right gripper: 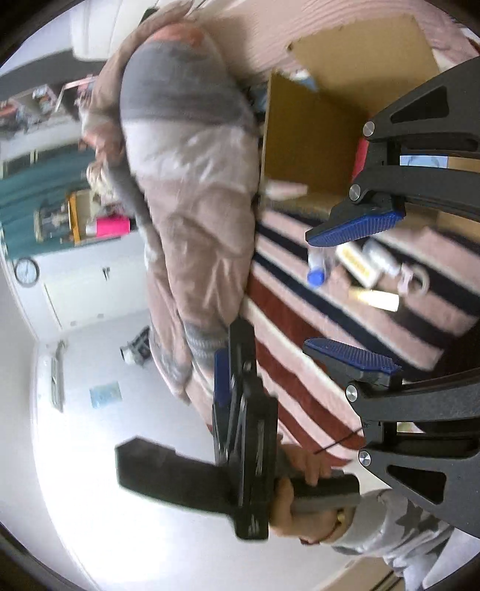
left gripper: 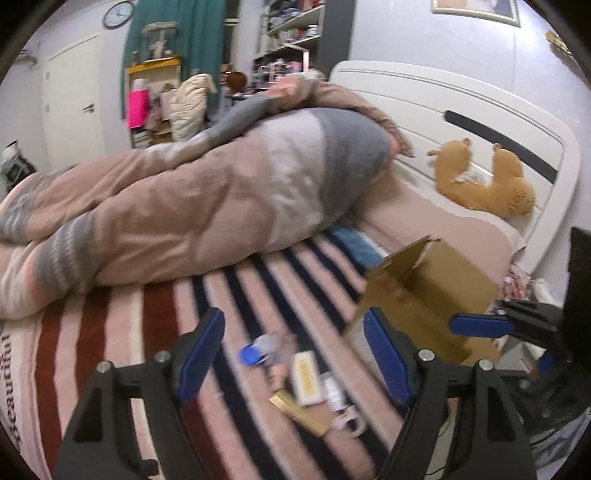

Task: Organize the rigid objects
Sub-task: 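Grasp the gold tube with the left gripper while the right gripper grasps the tape roll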

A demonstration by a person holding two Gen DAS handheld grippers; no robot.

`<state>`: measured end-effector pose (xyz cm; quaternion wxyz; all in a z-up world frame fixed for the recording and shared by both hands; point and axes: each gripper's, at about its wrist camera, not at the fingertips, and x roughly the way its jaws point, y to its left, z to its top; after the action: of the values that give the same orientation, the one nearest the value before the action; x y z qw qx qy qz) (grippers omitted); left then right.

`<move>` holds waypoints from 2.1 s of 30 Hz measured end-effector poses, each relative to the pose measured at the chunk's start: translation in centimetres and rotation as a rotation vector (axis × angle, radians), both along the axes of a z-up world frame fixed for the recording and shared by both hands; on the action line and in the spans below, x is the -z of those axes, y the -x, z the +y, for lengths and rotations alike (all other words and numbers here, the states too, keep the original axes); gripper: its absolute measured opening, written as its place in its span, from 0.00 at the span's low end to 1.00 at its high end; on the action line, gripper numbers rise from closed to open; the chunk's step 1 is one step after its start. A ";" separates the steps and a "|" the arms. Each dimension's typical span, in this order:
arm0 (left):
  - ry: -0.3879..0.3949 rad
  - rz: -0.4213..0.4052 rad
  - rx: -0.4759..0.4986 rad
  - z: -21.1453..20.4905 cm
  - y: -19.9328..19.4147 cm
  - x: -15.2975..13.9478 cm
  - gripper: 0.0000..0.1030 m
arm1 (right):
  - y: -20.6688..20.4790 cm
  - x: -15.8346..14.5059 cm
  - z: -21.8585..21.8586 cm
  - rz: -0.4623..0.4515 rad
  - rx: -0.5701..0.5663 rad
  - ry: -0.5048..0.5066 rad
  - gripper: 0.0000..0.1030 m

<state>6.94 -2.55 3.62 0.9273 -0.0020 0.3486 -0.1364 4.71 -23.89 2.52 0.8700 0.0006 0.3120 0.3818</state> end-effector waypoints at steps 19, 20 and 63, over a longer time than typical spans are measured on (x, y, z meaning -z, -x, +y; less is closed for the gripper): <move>0.155 0.247 0.044 4.4 0.3 16.2 0.73 | 2.2 15.0 8.0 0.144 0.103 0.322 0.47; 0.161 0.260 0.061 3.8 0.1 16.8 0.73 | 2.2 15.6 7.7 0.148 0.123 0.331 0.47; 0.036 0.288 0.079 -1.0 -0.4 20.4 0.15 | 1.3 19.3 6.3 0.128 0.182 0.344 0.36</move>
<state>7.39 -3.59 -16.75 0.8614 -0.0247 0.4753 -0.1773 3.36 -17.62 -16.80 0.8666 -0.0958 0.4258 0.2418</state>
